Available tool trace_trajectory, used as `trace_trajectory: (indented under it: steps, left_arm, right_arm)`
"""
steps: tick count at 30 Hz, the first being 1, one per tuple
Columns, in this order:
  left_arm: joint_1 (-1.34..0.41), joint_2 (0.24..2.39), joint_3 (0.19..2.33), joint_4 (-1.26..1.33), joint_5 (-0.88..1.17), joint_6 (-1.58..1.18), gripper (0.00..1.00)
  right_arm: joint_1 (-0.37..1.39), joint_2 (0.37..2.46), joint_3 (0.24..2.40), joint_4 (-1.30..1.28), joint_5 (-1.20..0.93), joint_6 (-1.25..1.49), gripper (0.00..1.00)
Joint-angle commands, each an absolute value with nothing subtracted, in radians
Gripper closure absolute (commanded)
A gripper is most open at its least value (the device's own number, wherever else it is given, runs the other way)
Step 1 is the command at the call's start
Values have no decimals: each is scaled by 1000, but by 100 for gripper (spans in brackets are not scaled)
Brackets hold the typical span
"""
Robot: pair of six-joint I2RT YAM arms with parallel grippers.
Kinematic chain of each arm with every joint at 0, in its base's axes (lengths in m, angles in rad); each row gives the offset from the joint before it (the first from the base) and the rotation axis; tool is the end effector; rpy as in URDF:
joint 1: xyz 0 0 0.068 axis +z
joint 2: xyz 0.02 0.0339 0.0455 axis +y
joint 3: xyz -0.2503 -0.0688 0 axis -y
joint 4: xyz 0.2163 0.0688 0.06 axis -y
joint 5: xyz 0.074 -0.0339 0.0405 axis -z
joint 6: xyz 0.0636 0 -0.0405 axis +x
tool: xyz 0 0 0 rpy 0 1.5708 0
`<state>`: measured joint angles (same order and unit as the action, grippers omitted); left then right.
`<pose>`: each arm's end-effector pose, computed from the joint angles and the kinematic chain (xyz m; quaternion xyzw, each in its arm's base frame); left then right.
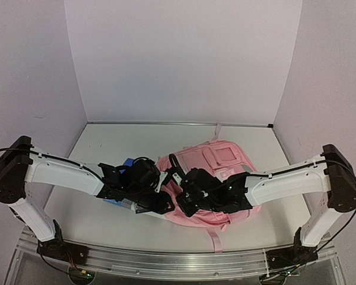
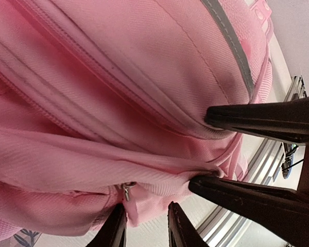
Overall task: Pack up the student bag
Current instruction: Unzip the student bag at the center of the board.
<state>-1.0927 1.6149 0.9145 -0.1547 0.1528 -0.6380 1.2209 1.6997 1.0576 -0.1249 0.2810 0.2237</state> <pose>0.1409 -0.2929 0.1667 0.2365 0.9039 -0.3122 0.1720 0.1395 0.3308 0.1865 -0.3876 0.8265 0.1594 0.3758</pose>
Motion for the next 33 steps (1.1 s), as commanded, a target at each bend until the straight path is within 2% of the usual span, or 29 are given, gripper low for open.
trace_trajectory:
  steps: [1,4,7,11,15,23,33]
  left_arm:
    - [-1096,1638,949,-128,83,-671,73]
    - [-1097,1627,950,-135,41,-686,78]
    - [-1097,1616,953,-167,-17,-711,84]
    - [-1097,1607,945,-165,-29,-716,76]
    - [-1097,1620,943,-118,18,-709,75]
    - [-1097,1654,953,-101,43,-709,71]
    - [-1097,1651,947,-131,-29,-742,97]
  right_arm:
    - [1224,1702,1047,-110,307,246,75]
    - [1225,1698,1040,-106,305,247,81]
    - [1224,1690,1032,-99,298,247,82]
    - [1224,1665,1015,-80,253,245,76]
    - [1224,1655,1005,-67,210,245,71]
    - [1224,1638,977,-45,168,281,68]
    - [1243,1600,940,-37,163,326,66]
